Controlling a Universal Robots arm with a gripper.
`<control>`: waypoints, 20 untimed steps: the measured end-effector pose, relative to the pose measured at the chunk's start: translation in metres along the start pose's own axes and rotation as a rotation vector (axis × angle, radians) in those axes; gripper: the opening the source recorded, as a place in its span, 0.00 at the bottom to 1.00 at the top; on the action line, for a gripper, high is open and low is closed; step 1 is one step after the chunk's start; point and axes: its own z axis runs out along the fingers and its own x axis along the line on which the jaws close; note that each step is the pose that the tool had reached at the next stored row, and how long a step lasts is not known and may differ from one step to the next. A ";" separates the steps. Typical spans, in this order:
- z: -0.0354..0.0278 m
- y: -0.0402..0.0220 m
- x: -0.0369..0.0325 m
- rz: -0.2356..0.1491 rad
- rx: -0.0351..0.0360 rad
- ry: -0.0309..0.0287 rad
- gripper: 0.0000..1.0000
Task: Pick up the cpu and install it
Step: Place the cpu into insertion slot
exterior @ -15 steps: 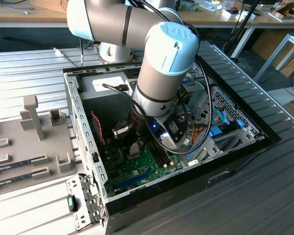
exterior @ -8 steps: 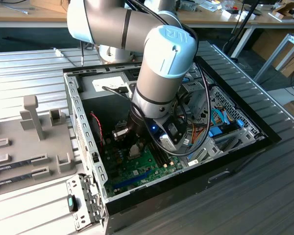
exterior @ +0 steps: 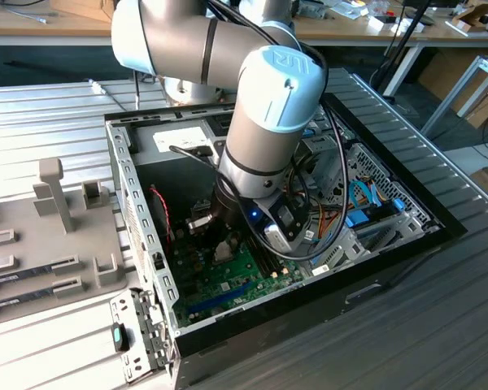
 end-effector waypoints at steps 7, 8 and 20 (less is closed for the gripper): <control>0.0020 -0.0003 -0.0001 0.000 0.0044 0.0000 0.47; 0.0023 -0.0003 -0.0001 0.000 0.0046 0.0000 0.47; 0.0053 0.0001 -0.0002 0.000 0.0040 -0.0002 0.48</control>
